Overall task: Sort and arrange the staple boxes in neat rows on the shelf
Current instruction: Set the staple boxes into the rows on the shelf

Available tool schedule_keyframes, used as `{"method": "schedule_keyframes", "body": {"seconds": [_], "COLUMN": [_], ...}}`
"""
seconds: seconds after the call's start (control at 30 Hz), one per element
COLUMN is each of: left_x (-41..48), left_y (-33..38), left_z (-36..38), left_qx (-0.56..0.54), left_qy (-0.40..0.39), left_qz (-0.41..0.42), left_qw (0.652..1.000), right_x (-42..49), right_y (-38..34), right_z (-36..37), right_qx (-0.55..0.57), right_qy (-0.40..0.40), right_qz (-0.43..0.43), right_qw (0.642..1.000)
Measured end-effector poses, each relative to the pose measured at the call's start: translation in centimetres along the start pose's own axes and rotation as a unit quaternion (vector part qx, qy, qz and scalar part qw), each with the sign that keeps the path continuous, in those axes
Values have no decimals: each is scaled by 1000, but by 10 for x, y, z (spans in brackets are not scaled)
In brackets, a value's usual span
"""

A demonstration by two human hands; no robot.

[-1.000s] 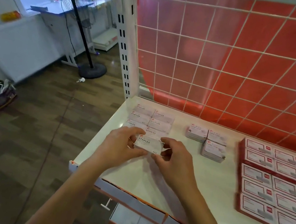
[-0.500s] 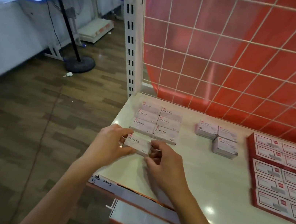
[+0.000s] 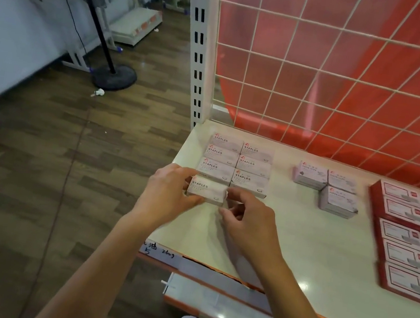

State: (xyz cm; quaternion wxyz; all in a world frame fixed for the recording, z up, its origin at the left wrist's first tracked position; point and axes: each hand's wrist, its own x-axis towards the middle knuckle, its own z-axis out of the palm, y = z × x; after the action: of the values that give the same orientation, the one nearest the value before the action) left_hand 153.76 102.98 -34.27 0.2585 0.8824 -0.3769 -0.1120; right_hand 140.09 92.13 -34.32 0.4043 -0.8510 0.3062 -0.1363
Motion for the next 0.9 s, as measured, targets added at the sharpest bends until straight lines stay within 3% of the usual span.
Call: {"method": "schedule_keyframes", "body": {"seconds": [0.67,0.9], "left_x": [-3,-5], "left_y": [9,11], "left_z": [3,4], "left_qx": [-29,-25], "left_qy": [31,32], "left_qz": [-13,-9], "left_qw": [999,999], "right_x": [2,1], "right_y": [2,15], "right_z": [2,-9], "right_qx": [8,26], "right_qy": [21,124], "right_qz": [5,21], "right_qw": [1000,992]}}
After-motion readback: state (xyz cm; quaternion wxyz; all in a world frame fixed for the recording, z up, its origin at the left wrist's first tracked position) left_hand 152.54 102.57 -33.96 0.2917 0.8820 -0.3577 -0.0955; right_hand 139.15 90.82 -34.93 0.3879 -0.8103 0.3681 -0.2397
